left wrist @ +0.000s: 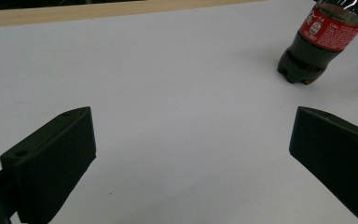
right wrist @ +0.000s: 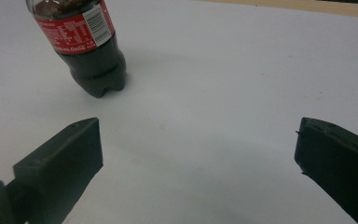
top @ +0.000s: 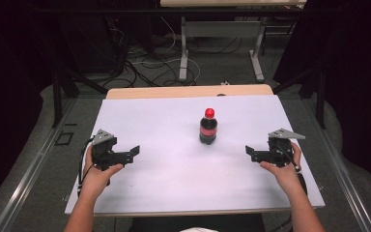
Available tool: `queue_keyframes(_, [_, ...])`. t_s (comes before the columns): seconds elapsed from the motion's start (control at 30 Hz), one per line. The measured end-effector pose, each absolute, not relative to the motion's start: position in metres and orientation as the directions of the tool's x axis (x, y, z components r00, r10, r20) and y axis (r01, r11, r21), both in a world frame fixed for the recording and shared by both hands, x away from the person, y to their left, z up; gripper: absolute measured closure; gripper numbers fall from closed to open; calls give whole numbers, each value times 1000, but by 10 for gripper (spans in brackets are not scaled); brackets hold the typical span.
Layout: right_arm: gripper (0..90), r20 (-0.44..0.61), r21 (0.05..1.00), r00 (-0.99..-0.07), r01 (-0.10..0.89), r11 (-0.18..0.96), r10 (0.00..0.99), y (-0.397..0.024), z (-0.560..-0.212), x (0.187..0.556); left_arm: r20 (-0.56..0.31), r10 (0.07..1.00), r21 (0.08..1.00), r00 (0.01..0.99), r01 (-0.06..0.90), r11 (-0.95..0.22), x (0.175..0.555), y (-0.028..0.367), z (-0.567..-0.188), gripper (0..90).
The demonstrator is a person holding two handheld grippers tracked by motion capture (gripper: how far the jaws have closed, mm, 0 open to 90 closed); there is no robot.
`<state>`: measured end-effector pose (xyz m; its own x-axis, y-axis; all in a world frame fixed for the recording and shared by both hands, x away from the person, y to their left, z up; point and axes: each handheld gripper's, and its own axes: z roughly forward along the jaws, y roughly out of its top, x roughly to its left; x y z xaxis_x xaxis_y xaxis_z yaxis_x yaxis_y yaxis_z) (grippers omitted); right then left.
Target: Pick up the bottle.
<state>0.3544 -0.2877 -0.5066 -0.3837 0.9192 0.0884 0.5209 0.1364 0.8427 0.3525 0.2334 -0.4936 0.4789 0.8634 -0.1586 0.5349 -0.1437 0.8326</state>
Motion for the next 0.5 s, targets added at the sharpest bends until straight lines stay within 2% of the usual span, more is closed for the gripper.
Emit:
queue_keyframes(0.37, [7, 52, 851, -477, 481, 210, 878, -250, -507, 361, -190, 853, 849, 486, 517, -106, 343, 224, -489, 6])
queue_keyframes(0.5, [9, 62, 849, -501, 481, 218, 863, -233, -503, 370, -174, 853, 860, 493, 498, -112, 340, 224, -486, 6])
